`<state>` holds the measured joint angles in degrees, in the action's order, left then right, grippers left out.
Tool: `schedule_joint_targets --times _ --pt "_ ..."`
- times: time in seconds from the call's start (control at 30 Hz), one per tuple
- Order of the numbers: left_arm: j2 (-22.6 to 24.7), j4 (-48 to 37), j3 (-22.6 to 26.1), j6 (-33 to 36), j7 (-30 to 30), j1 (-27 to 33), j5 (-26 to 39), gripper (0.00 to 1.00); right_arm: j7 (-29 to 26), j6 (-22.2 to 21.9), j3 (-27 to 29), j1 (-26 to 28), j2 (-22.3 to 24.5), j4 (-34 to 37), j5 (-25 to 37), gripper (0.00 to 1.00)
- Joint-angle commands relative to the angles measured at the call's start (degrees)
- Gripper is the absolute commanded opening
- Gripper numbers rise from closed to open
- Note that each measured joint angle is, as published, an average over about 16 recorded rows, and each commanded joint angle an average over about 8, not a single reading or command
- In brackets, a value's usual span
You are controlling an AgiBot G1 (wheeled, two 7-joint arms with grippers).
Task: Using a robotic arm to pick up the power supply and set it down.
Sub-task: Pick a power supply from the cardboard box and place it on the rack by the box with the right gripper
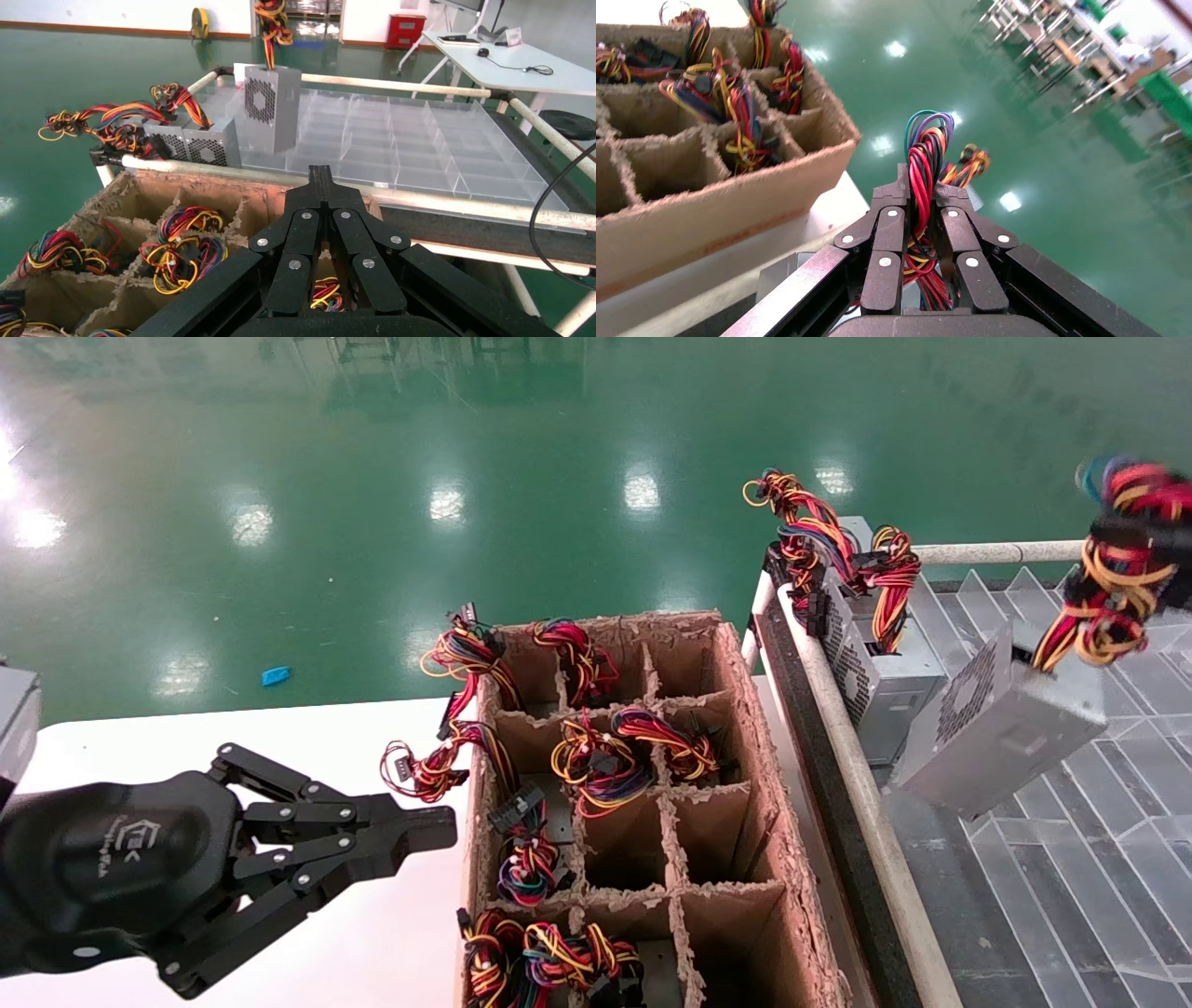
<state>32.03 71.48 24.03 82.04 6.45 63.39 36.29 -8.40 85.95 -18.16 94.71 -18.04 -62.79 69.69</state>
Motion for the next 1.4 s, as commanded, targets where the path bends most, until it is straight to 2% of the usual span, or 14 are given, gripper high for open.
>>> schedule_joint_targets --times 0.03,0.3,0.9,1.4 --pt "0.0 0.0 0.0 0.0 0.0 0.0 0.0 0.0 0.22 -0.07 -0.09 -1.4 0.48 0.29 -0.39 0.0" --pt "0.0 0.0 0.0 0.0 0.0 0.0 0.0 0.0 1.96 -1.07 -0.18 -4.93 1.19 1.91 -1.21 0.0" --pt "0.0 0.0 0.0 0.0 0.0 0.0 0.0 0.0 3.53 -0.36 -0.41 -7.95 2.67 3.51 -2.12 0.0" --pt "0.0 0.0 0.0 0.0 0.0 0.0 0.0 0.0 3.99 0.02 -0.85 -8.66 -0.7 3.28 -4.12 0.0"
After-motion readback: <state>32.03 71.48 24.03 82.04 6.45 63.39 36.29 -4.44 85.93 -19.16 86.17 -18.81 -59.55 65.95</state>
